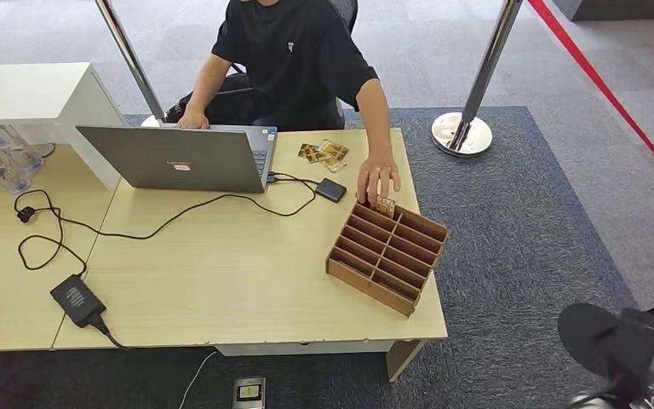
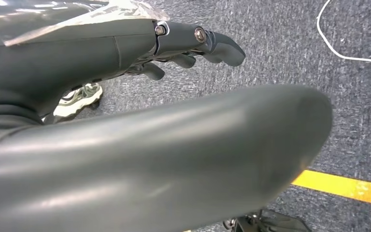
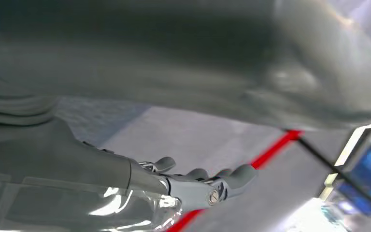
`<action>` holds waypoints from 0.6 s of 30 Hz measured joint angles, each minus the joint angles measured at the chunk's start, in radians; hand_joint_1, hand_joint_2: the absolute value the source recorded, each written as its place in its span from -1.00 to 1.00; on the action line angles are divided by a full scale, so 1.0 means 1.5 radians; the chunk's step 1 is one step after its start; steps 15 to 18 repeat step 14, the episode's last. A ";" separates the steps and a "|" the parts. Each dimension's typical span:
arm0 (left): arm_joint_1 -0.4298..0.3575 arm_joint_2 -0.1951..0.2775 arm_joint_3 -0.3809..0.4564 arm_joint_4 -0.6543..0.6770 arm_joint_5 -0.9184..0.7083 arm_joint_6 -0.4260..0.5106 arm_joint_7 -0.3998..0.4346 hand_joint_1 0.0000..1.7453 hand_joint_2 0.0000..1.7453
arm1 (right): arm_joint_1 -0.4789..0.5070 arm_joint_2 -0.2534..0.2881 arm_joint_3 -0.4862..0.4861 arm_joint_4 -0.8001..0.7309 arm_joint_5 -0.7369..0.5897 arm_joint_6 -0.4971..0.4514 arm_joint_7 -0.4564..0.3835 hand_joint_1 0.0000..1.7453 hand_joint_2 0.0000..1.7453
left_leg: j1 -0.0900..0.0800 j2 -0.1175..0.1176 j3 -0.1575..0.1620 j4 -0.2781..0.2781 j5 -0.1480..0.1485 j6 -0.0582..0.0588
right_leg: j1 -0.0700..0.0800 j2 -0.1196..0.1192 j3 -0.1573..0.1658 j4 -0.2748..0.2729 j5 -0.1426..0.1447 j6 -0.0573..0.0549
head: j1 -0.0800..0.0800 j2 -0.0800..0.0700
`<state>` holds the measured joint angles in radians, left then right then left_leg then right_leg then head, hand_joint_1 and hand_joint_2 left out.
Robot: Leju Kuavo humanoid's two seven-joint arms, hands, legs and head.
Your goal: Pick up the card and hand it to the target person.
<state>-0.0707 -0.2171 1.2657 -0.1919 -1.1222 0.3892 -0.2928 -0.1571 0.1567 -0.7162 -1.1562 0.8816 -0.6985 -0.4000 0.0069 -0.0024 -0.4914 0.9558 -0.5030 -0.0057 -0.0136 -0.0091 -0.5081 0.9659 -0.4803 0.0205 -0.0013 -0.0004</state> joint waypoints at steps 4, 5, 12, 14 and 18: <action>0.000 0.000 0.000 0.000 0.001 -0.001 0.001 -1.00 -1.00 | 0.000 -0.015 -0.081 0.099 0.019 0.000 0.016 -1.00 -1.00 | 0.000 0.000 0.000 0.000 0.000 0.000 | 0.000 0.000 0.000 0.000 0.000 0.000 | 0.000 0.000; 0.000 0.000 0.000 0.000 0.004 -0.001 0.001 -1.00 -1.00 | -0.001 -0.020 -0.097 0.124 0.030 0.000 0.023 -1.00 -1.00 | 0.000 0.000 0.000 0.000 0.000 0.000 | 0.000 0.000 0.000 0.000 0.000 0.000 | 0.000 0.000; -0.002 -0.001 -0.001 0.000 0.011 0.002 0.009 -1.00 -1.00 | -0.009 -0.059 -0.195 0.340 0.134 0.006 0.124 -1.00 -1.00 | 0.000 0.000 0.001 0.000 0.000 0.000 | 0.001 0.000 0.001 0.000 0.000 0.000 | 0.000 0.000; -0.002 -0.001 -0.001 0.000 0.011 0.004 0.010 -1.00 -1.00 | -0.009 -0.068 -0.207 0.399 0.153 0.016 0.169 -1.00 -1.00 | 0.000 0.000 0.001 0.000 0.000 0.000 | 0.002 0.000 0.001 0.000 0.000 0.000 | 0.000 0.000; -0.002 -0.001 -0.001 0.000 0.011 0.004 0.010 -1.00 -1.00 | -0.009 -0.068 -0.207 0.399 0.153 0.016 0.169 -1.00 -1.00 | 0.000 0.000 0.001 0.000 0.000 0.000 | 0.002 0.000 0.001 0.000 0.000 0.000 | 0.000 0.000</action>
